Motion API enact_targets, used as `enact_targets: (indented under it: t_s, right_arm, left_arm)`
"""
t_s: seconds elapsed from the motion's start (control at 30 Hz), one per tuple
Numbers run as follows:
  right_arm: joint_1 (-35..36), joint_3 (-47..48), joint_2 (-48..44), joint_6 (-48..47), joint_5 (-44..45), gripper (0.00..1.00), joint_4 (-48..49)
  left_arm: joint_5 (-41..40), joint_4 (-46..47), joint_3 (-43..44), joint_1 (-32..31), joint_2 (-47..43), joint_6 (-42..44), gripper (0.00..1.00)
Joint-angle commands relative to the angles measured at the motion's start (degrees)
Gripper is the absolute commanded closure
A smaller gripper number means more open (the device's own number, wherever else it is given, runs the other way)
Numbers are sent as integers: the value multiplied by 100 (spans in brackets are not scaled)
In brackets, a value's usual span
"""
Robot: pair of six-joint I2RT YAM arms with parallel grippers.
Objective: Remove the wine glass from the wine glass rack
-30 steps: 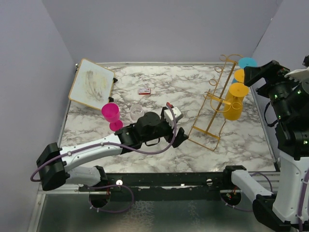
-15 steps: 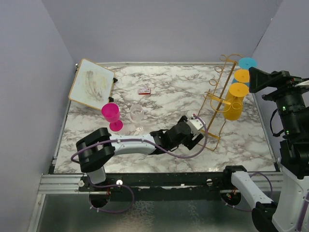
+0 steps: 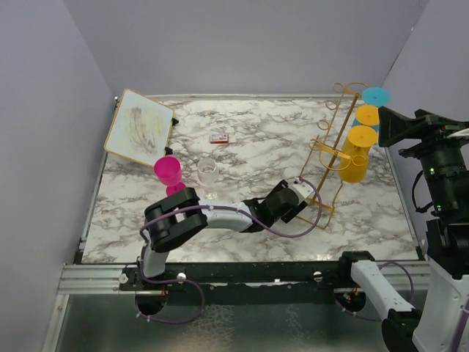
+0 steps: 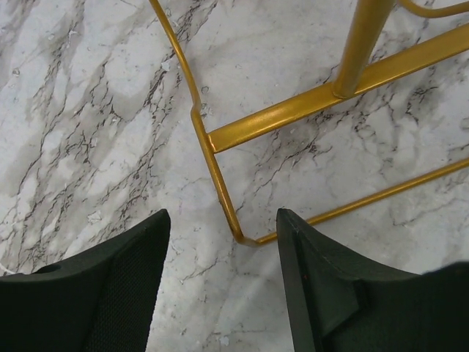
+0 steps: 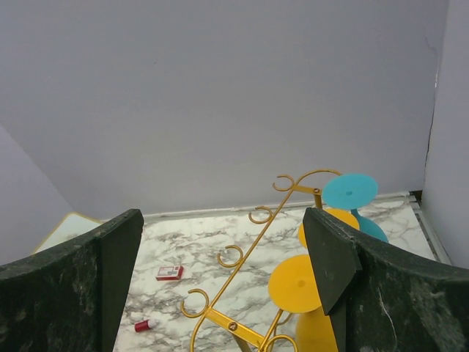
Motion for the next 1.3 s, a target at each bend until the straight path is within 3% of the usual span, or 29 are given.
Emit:
enact_targets:
  t_s: [0.0,0.2,0.47,0.77,1.0,1.27]
  right_arm:
    - [-27,-96,-86,-198,-76,9,42]
    - [-27,-256,-100,-86,-278,9,34]
    - [-27,-887,-112,733,-754,9,138]
    - [-27,-1335,233,2154,-18,11,-588]
    - [-27,-1440,272,2827,721,17,-1028]
    - [-27,-2042,72,3436,903,30,-596]
  left_arm:
    - [-101,97,271,202,295,-81,40]
    - [-89,37,290,624,287,30,42]
    - [46,-63,392,1102,311,158,43]
    - [137,-234,468,1195,125,170,44]
    - [428,-535,292,1197,-475,-82,36]
    - [1136,-780,27,1189,-1083,-583,30]
